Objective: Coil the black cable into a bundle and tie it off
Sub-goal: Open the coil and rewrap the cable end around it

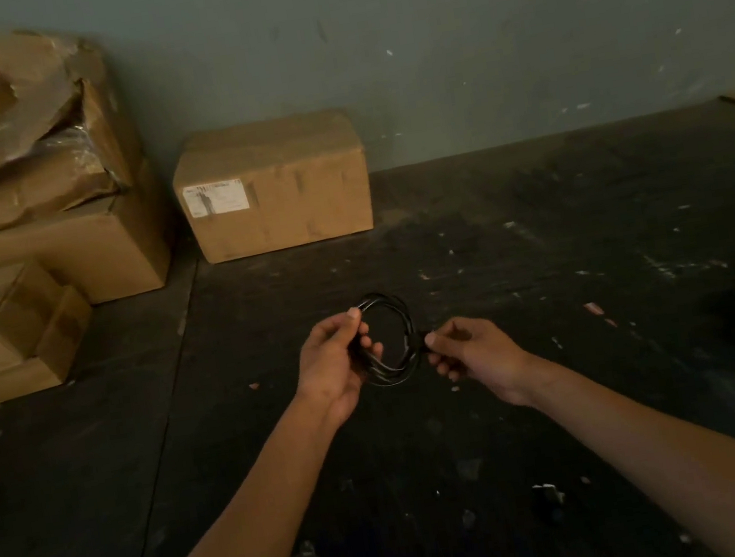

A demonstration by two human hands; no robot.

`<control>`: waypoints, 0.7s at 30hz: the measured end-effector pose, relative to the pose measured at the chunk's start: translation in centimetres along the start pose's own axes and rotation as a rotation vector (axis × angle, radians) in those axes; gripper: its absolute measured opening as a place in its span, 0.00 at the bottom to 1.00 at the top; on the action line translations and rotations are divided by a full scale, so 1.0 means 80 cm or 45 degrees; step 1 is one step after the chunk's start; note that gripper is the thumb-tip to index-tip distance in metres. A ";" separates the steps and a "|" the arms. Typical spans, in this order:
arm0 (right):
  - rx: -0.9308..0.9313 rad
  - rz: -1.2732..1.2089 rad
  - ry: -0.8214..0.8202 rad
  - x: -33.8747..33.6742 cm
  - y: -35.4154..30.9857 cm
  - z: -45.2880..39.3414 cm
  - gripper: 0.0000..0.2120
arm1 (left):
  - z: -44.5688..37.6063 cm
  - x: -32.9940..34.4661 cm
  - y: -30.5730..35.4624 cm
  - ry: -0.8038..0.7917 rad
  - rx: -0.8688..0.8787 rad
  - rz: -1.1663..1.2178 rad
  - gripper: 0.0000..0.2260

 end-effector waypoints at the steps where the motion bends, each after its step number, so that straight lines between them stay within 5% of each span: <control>1: 0.028 0.079 0.004 -0.006 0.010 -0.002 0.07 | -0.002 0.001 -0.002 0.009 0.017 -0.049 0.04; 9: 0.458 1.436 -0.116 -0.069 0.109 0.013 0.13 | 0.000 -0.016 -0.025 -0.154 -0.053 -0.435 0.12; 13: 0.669 1.449 -0.156 -0.077 0.152 0.017 0.13 | 0.006 -0.017 -0.035 -0.287 0.002 -0.587 0.11; 21: 0.648 1.379 -0.174 -0.062 0.158 0.006 0.09 | 0.008 -0.030 -0.053 -0.374 0.083 -0.943 0.09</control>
Point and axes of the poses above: each hand's wrist, its own z-axis away from the middle knuckle, its own x-axis out of the palm, y = z × x, the point moved 1 cm from there along -z, towards the middle knuckle, and after that the axes turned 13 degrees about x, right-handed, at the moved point
